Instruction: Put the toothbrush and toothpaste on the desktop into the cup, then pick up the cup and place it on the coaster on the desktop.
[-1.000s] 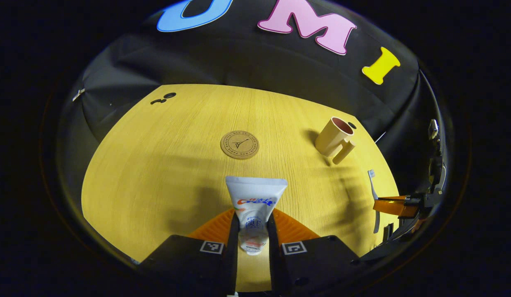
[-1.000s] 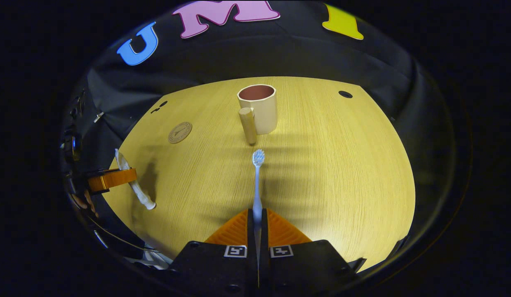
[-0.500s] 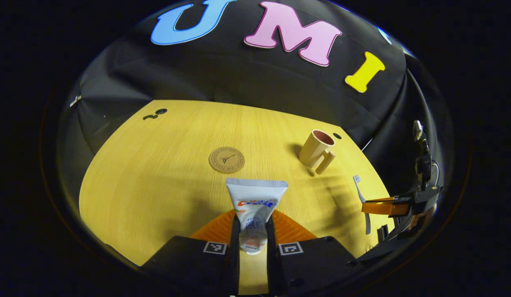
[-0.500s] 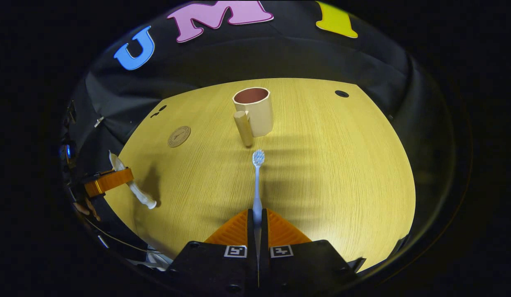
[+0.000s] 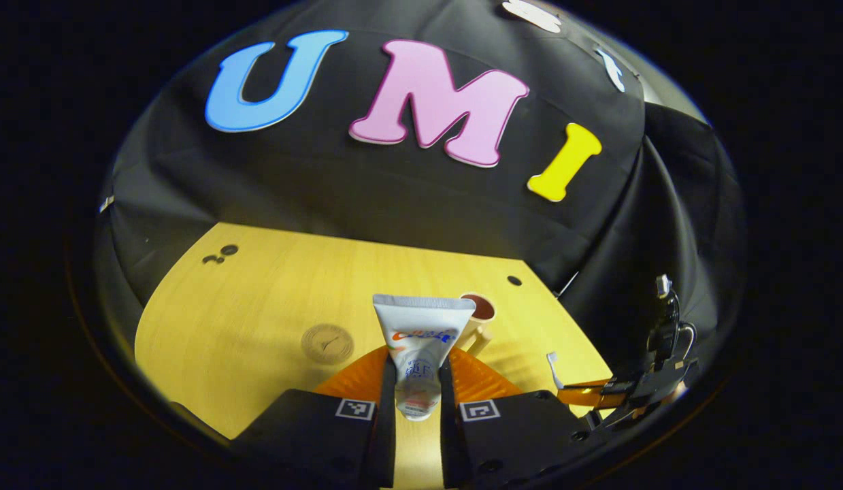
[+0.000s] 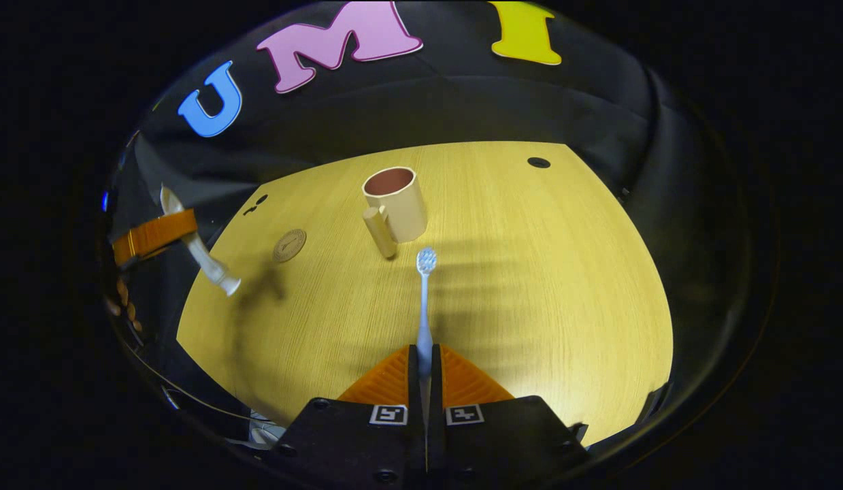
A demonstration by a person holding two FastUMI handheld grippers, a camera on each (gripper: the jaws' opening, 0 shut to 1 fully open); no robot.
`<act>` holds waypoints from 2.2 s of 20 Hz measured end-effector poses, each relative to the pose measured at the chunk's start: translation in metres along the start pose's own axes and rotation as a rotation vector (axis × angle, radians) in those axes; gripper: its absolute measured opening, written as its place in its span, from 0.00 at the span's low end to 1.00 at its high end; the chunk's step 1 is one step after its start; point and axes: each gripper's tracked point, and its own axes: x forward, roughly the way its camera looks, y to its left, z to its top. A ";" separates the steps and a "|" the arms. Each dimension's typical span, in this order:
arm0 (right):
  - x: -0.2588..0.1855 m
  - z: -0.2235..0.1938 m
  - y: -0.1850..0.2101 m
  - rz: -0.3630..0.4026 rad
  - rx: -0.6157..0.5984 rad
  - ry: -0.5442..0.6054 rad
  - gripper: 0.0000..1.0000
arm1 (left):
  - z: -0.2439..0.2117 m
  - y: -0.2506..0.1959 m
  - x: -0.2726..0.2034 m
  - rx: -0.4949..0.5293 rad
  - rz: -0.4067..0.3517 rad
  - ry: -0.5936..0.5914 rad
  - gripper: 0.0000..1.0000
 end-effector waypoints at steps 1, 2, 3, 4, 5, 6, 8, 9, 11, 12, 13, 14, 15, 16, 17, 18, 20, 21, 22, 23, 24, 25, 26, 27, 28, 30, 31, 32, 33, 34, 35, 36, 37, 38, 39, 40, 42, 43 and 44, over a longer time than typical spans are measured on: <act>-0.004 0.004 -0.001 -0.002 0.004 -0.013 0.06 | 0.013 -0.010 0.010 0.018 -0.021 -0.016 0.31; -0.008 0.007 -0.004 -0.005 0.008 -0.027 0.06 | 0.023 -0.019 0.019 0.033 -0.041 -0.027 0.31; -0.012 0.011 -0.006 -0.007 0.015 -0.040 0.06 | 0.033 -0.028 0.028 0.047 -0.062 -0.039 0.36; -0.015 0.015 -0.006 -0.005 0.024 -0.051 0.06 | 0.041 -0.038 0.041 0.059 -0.081 -0.048 0.31; -0.018 0.018 -0.007 -0.003 0.034 -0.060 0.06 | 0.049 -0.046 0.051 0.070 -0.098 -0.055 0.31; -0.019 0.021 -0.007 -0.003 0.042 -0.069 0.06 | 0.056 -0.056 0.061 0.082 -0.117 -0.062 0.36; -0.023 0.026 -0.009 -0.005 0.053 -0.083 0.06 | 0.065 -0.071 0.083 0.112 -0.149 -0.069 0.31; -0.024 0.027 -0.011 -0.008 0.055 -0.084 0.06 | 0.068 -0.077 0.095 0.128 -0.163 -0.072 0.31; -0.024 0.026 -0.012 -0.015 0.058 -0.083 0.05 | 0.072 -0.089 0.122 0.150 -0.189 -0.072 0.31; -0.022 0.025 -0.016 -0.022 0.054 -0.078 0.06 | 0.073 -0.094 0.135 0.157 -0.202 -0.070 0.31; -0.021 0.023 -0.019 -0.029 0.052 -0.072 0.06 | 0.072 -0.098 0.147 0.162 -0.213 -0.069 0.31; -0.019 0.021 -0.021 -0.032 0.057 -0.066 0.06 | 0.072 -0.102 0.159 0.169 -0.225 -0.070 0.31; -0.018 0.021 -0.023 -0.033 0.067 -0.061 0.05 | 0.071 -0.105 0.170 0.176 -0.238 -0.064 0.31; -0.017 0.020 -0.024 -0.037 0.072 -0.056 0.05 | 0.064 -0.108 0.184 0.183 -0.248 -0.049 0.31; -0.014 0.019 -0.025 -0.043 0.072 -0.048 0.06 | 0.055 -0.110 0.196 0.190 -0.255 -0.027 0.31; -0.012 0.019 -0.028 -0.047 0.070 -0.041 0.06 | 0.048 -0.111 0.206 0.194 -0.260 -0.009 0.31; -0.006 0.020 -0.031 -0.049 0.073 -0.033 0.06 | 0.036 -0.108 0.225 0.187 -0.262 0.020 0.31; -0.005 0.021 -0.032 -0.052 0.074 -0.030 0.06 | 0.030 -0.107 0.231 0.185 -0.260 0.030 0.31; -0.002 0.022 -0.034 -0.053 0.075 -0.026 0.06 | 0.025 -0.107 0.235 0.185 -0.260 0.040 0.31; 0.001 0.022 -0.034 -0.053 0.077 -0.023 0.06 | 0.022 -0.105 0.240 0.189 -0.257 0.045 0.31; 0.003 0.023 -0.035 -0.053 0.076 -0.020 0.06 | 0.018 -0.104 0.243 0.195 -0.251 0.046 0.31; 0.005 0.022 -0.035 -0.053 0.075 -0.017 0.06 | 0.015 -0.104 0.246 0.200 -0.246 0.051 0.31; 0.007 0.021 -0.034 -0.052 0.072 -0.013 0.06 | 0.009 -0.101 0.248 0.202 -0.241 0.060 0.31; 0.009 0.021 -0.033 -0.049 0.071 -0.010 0.06 | 0.006 -0.099 0.250 0.202 -0.237 0.068 0.31; 0.012 0.019 -0.032 -0.045 0.071 -0.007 0.06 | 0.002 -0.093 0.252 0.200 -0.227 0.074 0.31; 0.015 0.020 -0.029 -0.039 0.067 -0.005 0.06 | -0.002 -0.087 0.257 0.191 -0.202 0.084 0.36; 0.017 0.022 -0.029 -0.038 0.063 -0.007 0.06 | -0.005 -0.086 0.260 0.184 -0.194 0.088 0.36; 0.019 0.023 -0.028 -0.033 0.063 -0.010 0.06 | -0.009 -0.086 0.261 0.172 -0.195 0.102 0.43; 0.019 0.024 -0.026 -0.028 0.064 -0.012 0.06 | -0.013 -0.083 0.260 0.163 -0.182 0.107 0.49; 0.019 0.026 -0.026 -0.024 0.063 -0.015 0.06 | -0.008 -0.081 0.260 0.155 -0.172 0.089 0.59; 0.020 0.030 -0.025 -0.019 0.063 -0.021 0.06 | 0.000 -0.081 0.256 0.149 -0.167 0.058 0.44; 0.019 0.034 -0.023 -0.013 0.062 -0.029 0.06 | 0.009 -0.080 0.250 0.141 -0.165 0.028 0.61; 0.020 0.040 -0.020 -0.006 0.058 -0.040 0.06 | 0.019 -0.078 0.241 0.136 -0.155 -0.003 0.78; 0.021 0.047 -0.017 0.001 0.050 -0.051 0.06 | 0.029 -0.076 0.233 0.130 -0.151 -0.032 0.97; 0.022 0.054 -0.015 0.009 0.040 -0.065 0.06 | 0.038 -0.074 0.223 0.123 -0.149 -0.063 0.98; 0.022 0.063 -0.011 0.019 0.031 -0.082 0.05 | 0.049 -0.070 0.211 0.116 -0.136 -0.097 0.98; 0.025 0.084 -0.001 0.042 0.018 -0.121 0.06 | 0.069 -0.054 0.184 0.099 -0.088 -0.164 0.98; 0.024 0.096 0.006 0.055 0.010 -0.145 0.06 | 0.076 -0.044 0.171 0.088 -0.066 -0.189 0.98; 0.024 0.110 0.013 0.067 0.001 -0.170 0.06 | 0.081 -0.035 0.156 0.076 -0.046 -0.206 0.98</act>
